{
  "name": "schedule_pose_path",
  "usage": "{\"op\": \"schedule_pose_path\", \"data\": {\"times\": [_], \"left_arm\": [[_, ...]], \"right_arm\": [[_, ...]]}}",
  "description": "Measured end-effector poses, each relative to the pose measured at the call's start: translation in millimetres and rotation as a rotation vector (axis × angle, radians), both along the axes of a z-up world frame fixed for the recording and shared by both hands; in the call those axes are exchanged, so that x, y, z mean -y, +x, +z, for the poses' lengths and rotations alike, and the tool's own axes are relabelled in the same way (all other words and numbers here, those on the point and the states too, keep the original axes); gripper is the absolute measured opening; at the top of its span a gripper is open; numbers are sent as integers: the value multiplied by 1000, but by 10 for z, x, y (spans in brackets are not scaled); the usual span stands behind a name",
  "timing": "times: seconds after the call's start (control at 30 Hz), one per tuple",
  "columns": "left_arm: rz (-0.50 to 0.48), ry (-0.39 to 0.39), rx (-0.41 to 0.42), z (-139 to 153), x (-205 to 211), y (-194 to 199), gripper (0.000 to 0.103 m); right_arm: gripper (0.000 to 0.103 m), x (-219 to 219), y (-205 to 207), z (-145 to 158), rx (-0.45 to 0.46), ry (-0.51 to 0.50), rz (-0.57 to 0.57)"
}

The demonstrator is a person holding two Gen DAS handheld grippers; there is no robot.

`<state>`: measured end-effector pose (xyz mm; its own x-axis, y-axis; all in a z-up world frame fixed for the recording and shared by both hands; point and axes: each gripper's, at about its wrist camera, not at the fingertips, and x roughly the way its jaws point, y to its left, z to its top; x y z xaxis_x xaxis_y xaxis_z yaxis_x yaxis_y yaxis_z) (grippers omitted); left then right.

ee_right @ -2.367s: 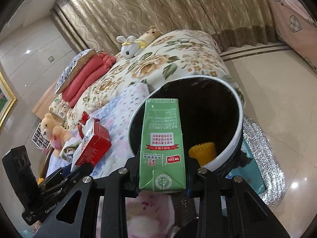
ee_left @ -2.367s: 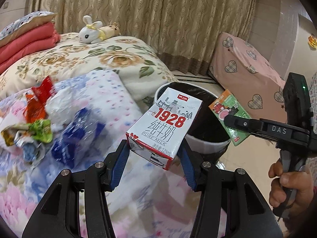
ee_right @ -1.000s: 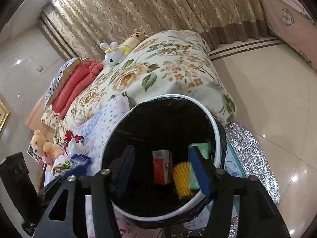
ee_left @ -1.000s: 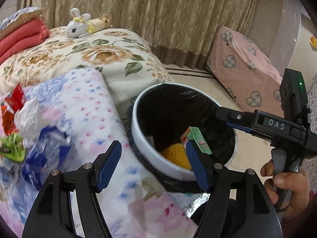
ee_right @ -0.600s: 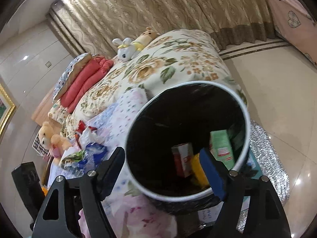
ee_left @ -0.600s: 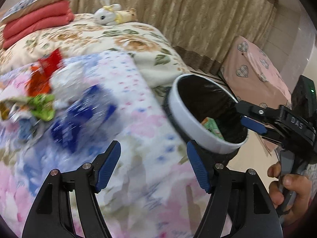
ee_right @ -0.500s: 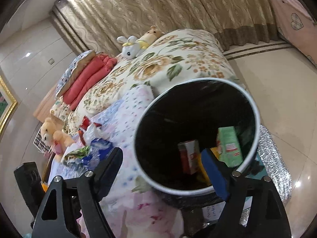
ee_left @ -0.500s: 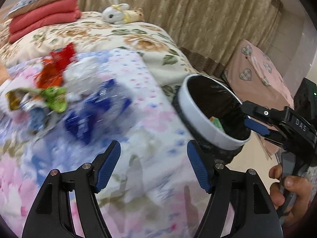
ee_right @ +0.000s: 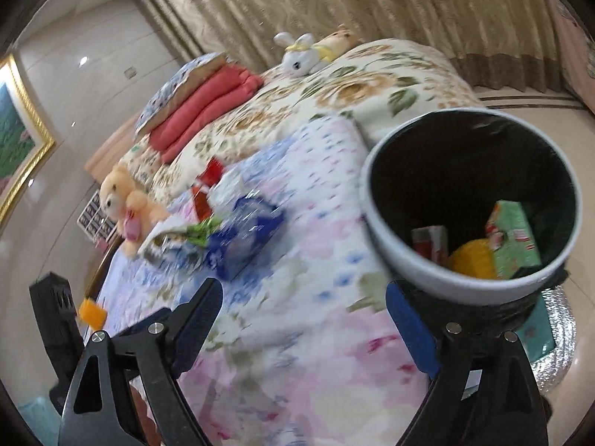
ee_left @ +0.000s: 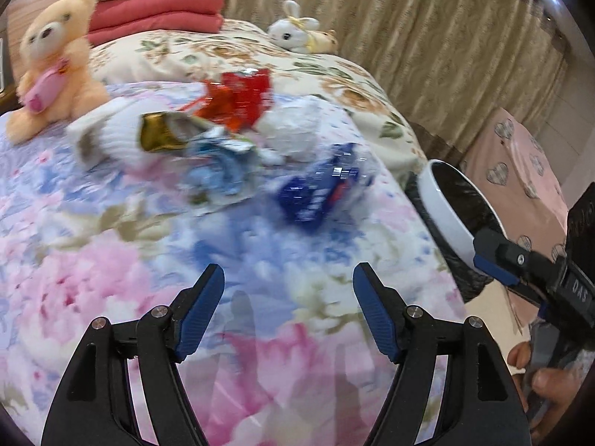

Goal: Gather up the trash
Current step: 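Move both open tools back toward the remaining trash on the bed, then grasp the crumpled printed wrapper with the left tool while the right tool grasps the blue bag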

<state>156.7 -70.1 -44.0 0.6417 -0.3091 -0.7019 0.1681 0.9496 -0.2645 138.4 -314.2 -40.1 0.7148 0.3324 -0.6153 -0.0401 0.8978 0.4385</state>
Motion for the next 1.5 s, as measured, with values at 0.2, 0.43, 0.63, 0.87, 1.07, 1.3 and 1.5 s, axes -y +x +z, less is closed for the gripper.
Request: {"op": "schedule_pose_path", "data": {"times": [0.2,0.43,0.63,0.87,1.07,1.3,1.5], "left_arm": [[60,1,-10,-68,-281,-13,74],[88,2,-13,-95,-442,44,74],[97,14,-2,-80,-475,188,74],[80,29,5,-56,-434,454,74],[38,51,23,-58,-372,698,73],[-67,0,-30,-205,-373,902,12],[-101,-5,-6,-144,-405,768,8]], "right_arm": [[91,-280,47,-118,-25,-1,46],[91,-491,153,-201,-31,-5,66],[91,-582,283,-255,-27,6,57],[91,-632,479,-228,-11,31,35],[88,-723,731,-256,-26,44,25],[47,-838,916,-381,-67,24,7],[37,-829,742,-322,-60,33,-4]]}}
